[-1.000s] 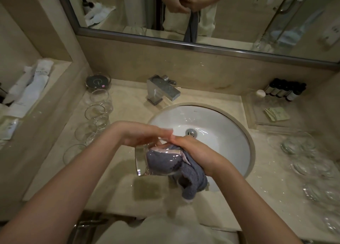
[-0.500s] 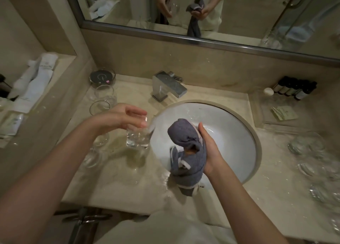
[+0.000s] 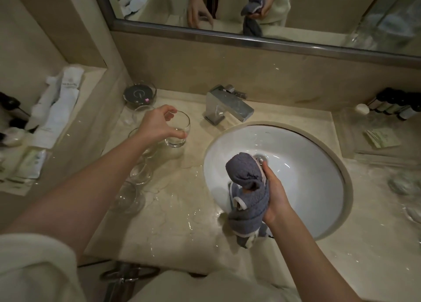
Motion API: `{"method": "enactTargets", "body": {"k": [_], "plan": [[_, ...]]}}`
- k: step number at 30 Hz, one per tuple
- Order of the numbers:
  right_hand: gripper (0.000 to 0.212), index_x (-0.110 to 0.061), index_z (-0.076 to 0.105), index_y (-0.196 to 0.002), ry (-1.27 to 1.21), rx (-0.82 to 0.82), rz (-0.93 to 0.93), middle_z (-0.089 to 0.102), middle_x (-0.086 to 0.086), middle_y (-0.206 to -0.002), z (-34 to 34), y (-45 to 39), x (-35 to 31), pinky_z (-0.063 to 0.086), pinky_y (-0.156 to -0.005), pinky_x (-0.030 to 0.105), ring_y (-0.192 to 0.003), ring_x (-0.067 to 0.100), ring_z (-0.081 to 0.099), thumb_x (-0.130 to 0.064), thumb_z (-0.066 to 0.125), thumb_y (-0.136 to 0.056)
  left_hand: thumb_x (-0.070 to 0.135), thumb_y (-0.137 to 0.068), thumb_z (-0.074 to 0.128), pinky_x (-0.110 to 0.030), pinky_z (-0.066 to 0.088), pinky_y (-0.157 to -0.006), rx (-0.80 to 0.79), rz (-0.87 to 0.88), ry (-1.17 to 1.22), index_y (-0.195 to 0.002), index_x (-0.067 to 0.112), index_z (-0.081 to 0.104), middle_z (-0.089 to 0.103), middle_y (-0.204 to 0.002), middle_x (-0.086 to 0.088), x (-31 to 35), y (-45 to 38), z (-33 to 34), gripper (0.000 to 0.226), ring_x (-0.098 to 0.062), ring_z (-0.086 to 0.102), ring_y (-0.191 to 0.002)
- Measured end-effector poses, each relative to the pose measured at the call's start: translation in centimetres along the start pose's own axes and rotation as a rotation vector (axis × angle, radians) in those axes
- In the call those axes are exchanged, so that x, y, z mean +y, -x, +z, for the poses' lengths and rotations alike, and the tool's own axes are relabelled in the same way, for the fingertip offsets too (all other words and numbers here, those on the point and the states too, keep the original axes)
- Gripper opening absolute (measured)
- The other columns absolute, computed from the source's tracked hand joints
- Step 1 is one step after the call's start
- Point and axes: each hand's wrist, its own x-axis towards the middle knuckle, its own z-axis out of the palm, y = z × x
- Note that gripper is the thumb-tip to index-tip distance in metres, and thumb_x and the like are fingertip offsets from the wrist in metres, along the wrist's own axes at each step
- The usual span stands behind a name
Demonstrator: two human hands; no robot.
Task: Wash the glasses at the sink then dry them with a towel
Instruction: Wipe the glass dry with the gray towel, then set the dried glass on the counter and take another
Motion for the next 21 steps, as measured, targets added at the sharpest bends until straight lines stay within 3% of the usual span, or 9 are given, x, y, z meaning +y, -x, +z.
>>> {"method": "enactTargets", "body": {"k": [2,6,8,11,14,21], "plan": [[0.061,-0.005,0.051,-0.137,0.002,0.012,-0.005,0.05,0.02,-0.14,-0.1,-0.3,0.3,0.039,-0.103,0.038,-0.102,0.028,0.058,-0.049,0.045,-0.095,0.021,-0.054,0.095,-0.025,0.045,-0.091,0.019,0.024,-0.054,-0.125,0.011,0.06,0.065,-0.118,-0.007,-0.7,-1.1,0.0,0.08,-0.015,0.059,-0.11],[0.06,-0.005,0.052,-0.137,0.022,0.07,0.004,0.049,0.021,-0.141,0.6,-0.6,1.2,0.033,-0.111,0.042,-0.118,0.032,0.051,-0.048,0.045,-0.095,0.022,-0.054,0.095,-0.032,0.047,-0.095,0.007,0.053,-0.107,-0.131,0.012,0.058,0.064,-0.122,-0.007,-2.0,-2.4,-0.3,0.086,-0.018,0.058,-0.112],[0.058,-0.006,0.054,-0.135,0.032,0.074,-0.005,0.059,0.02,-0.129,1.0,-0.9,1.5,0.043,-0.101,0.039,-0.102,0.029,0.06,-0.048,0.043,-0.097,0.022,-0.053,0.095,-0.03,0.046,-0.094,-0.018,0.048,-0.116,-0.133,0.013,0.056,0.063,-0.124,-0.007,-2.6,-3.0,-0.5,0.089,-0.018,0.057,-0.113],[0.052,-0.008,0.059,-0.127,0.034,0.049,-0.026,0.071,0.012,-0.094,1.1,-1.4,1.7,0.056,-0.069,0.028,-0.075,0.021,0.068,-0.047,0.04,-0.099,0.022,-0.053,0.095,-0.027,0.043,-0.093,-0.054,0.065,-0.151,-0.135,0.015,0.054,0.062,-0.129,-0.005,-3.4,-3.5,-0.8,0.092,-0.016,0.056,-0.116],[0.046,-0.011,0.064,-0.114,0.033,0.039,-0.053,0.074,0.009,-0.083,1.3,-1.8,2.0,0.057,-0.064,0.027,-0.068,0.019,0.07,-0.047,0.038,-0.099,0.024,-0.054,0.095,-0.026,0.041,-0.093,-0.074,0.093,-0.191,-0.136,0.015,0.053,0.062,-0.13,-0.004,-3.8,-3.8,-0.9,0.093,-0.017,0.056,-0.118],[0.042,-0.011,0.063,-0.092,-0.02,0.038,-0.076,0.071,0.006,-0.062,2.0,-1.8,2.7,0.054,-0.046,0.021,-0.049,0.014,0.067,-0.043,0.038,-0.101,0.039,-0.056,0.092,-0.04,0.034,-0.103,-0.041,0.166,-0.348,-0.133,0.023,0.056,0.062,-0.127,0.003,-4.3,-4.0,-1.3,0.086,-0.024,0.04,-0.128]]}}
